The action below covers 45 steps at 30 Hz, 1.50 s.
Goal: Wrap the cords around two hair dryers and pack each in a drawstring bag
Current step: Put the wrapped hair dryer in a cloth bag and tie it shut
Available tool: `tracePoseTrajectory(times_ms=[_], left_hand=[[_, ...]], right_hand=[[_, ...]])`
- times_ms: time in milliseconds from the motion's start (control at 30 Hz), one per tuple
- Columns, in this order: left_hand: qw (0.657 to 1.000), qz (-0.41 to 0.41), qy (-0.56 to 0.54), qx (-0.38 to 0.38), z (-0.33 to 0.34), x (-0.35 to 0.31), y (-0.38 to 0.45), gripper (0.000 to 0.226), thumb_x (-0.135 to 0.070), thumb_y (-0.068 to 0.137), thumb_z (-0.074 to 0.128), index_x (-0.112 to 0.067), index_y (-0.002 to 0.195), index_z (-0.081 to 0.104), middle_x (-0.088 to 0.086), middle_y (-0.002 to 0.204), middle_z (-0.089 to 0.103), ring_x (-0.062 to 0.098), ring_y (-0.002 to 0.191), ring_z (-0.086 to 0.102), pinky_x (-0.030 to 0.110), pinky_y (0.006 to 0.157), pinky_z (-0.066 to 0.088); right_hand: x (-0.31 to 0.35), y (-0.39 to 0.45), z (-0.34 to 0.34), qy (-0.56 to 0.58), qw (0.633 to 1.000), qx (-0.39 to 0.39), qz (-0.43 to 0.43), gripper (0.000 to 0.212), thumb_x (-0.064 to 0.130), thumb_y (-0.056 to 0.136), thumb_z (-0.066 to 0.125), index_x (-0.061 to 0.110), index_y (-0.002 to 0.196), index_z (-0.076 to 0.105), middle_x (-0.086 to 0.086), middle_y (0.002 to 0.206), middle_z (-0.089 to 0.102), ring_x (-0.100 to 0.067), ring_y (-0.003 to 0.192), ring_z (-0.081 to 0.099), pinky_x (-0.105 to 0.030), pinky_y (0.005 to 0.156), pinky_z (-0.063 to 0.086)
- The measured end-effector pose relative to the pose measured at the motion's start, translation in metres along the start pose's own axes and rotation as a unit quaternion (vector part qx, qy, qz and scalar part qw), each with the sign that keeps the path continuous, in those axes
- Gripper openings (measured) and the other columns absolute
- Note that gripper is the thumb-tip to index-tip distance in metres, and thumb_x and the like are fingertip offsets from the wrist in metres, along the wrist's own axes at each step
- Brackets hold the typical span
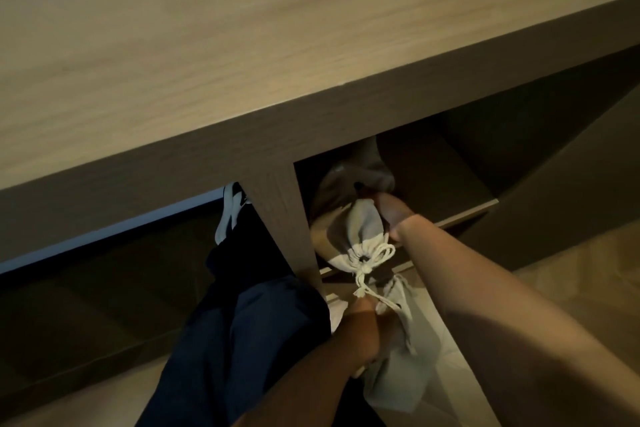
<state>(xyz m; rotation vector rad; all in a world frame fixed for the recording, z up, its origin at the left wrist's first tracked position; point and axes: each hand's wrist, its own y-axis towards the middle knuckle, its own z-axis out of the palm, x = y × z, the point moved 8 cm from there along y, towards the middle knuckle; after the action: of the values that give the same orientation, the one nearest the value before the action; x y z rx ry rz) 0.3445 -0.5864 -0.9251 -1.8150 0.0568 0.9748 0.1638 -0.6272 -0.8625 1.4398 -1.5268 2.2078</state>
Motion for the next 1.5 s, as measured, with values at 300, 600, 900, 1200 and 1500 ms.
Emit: tracePoseTrajectory(times_ms=[300, 600, 900, 1200, 1500], left_hand=[[0.964, 0.109, 0.240, -0.038, -0.013, -0.057, -0.025, 0.029, -0.026, 0.096, 0.050, -0.009, 0.116, 0.062, 0.014, 0.118, 0.064, 0.029, 0.112, 0.058, 0.026, 0.087, 0.043], [0.964, 0.156, 0.213, -0.008, -0.012, -0.068, -0.040, 0.016, -0.018, 0.094, 0.052, -0.007, 0.094, 0.062, 0.019, 0.106, 0.065, 0.032, 0.103, 0.059, 0.031, 0.081, 0.045], [0.965, 0.207, 0.157, 0.014, -0.013, -0.075, -0.049, 0.015, -0.015, 0.091, 0.056, -0.008, 0.087, 0.069, 0.007, 0.074, 0.061, 0.017, 0.069, 0.052, 0.024, 0.061, 0.038], [0.964, 0.236, 0.114, 0.049, -0.008, -0.079, -0.063, 0.014, -0.017, 0.089, 0.056, -0.009, 0.087, 0.067, 0.004, 0.074, 0.059, 0.012, 0.069, 0.050, 0.025, 0.062, 0.040], [0.939, 0.300, 0.150, 0.081, -0.001, -0.100, -0.097, 0.012, -0.015, 0.089, 0.058, -0.005, 0.085, 0.064, 0.006, 0.072, 0.058, 0.016, 0.065, 0.050, 0.035, 0.063, 0.040]], right_hand=[[0.036, -0.013, -0.005, -0.347, 0.921, 0.010, -0.174, 0.038, 0.030, 0.097, 0.055, 0.010, 0.129, 0.052, -0.006, 0.112, 0.062, -0.030, 0.113, 0.058, -0.021, 0.084, 0.046], [0.011, -0.055, 0.013, -0.623, 0.739, 0.057, -0.250, 0.077, 0.025, 0.093, 0.059, 0.043, 0.151, 0.011, -0.005, 0.161, -0.016, -0.040, 0.143, 0.025, -0.044, 0.104, 0.044], [0.024, 0.006, 0.047, -0.709, 0.659, 0.033, -0.249, 0.084, 0.048, 0.093, 0.043, 0.038, 0.149, -0.019, -0.010, 0.158, -0.028, -0.044, 0.145, -0.015, -0.057, 0.117, 0.016], [0.038, -0.030, 0.037, -0.635, 0.725, 0.031, -0.265, 0.078, 0.030, 0.095, 0.053, 0.035, 0.155, 0.003, -0.007, 0.163, -0.007, -0.037, 0.148, -0.003, -0.048, 0.119, 0.019], [0.028, -0.135, -0.015, -0.498, 0.825, 0.120, -0.237, 0.024, 0.024, 0.101, 0.046, 0.018, 0.111, 0.068, -0.002, 0.101, 0.067, -0.013, 0.090, 0.061, -0.031, 0.079, 0.046]])
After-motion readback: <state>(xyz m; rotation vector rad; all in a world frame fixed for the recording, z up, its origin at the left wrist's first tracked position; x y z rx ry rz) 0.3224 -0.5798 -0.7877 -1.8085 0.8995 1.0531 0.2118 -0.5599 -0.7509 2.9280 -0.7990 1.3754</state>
